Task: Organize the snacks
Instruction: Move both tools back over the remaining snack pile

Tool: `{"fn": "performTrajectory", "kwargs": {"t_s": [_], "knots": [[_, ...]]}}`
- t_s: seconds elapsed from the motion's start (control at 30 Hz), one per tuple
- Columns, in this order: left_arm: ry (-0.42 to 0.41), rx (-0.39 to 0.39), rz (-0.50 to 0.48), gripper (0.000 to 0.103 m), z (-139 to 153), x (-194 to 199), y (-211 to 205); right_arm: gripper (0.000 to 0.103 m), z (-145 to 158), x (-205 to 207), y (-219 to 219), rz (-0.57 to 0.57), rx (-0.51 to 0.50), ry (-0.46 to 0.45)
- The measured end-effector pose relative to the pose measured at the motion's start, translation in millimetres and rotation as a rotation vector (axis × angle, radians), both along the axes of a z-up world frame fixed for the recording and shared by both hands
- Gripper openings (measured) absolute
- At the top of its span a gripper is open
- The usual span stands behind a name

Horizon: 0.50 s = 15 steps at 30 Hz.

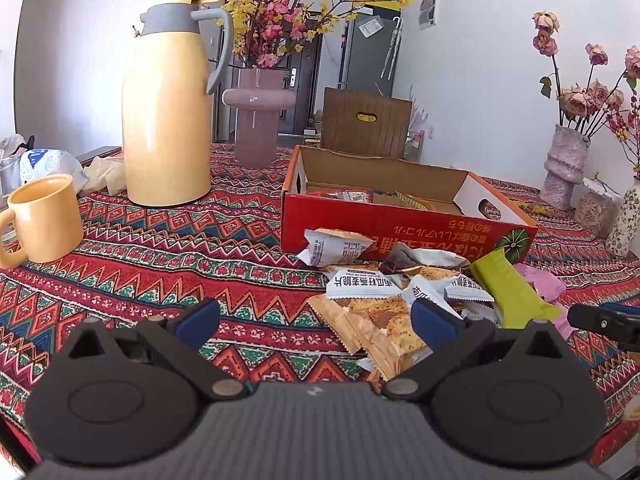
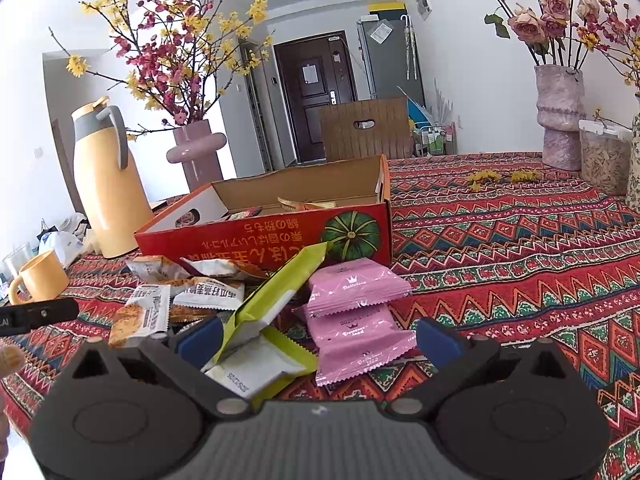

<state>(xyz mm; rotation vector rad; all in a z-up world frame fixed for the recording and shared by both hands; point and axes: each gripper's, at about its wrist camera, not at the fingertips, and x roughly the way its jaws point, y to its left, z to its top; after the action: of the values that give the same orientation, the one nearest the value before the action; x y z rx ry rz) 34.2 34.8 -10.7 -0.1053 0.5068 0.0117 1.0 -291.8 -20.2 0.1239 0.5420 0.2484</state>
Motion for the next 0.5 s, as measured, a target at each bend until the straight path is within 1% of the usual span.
{"fn": "performTrajectory", "kwargs": {"t_s": [0.1, 0.37, 0.5], "knots": [[0.001, -0.015, 0.002, 0.103, -1.2, 0.1, 1.6, 0.103, -1.4, -0.6, -0.8, -0.010, -0.009, 0.005], [0.013, -0.012, 0.001, 0.103, -3.8, 2.3, -1.5, 0.102, -4.7, -1.8, -1.8, -0.022, -0.038, 0.012], [0.021, -0.011, 0.000, 0.103, -5.1, 4.8, -3.4, 0.102, -5.9, -0.9, -2.4, -0.014, -0.026, 0.022]]}}
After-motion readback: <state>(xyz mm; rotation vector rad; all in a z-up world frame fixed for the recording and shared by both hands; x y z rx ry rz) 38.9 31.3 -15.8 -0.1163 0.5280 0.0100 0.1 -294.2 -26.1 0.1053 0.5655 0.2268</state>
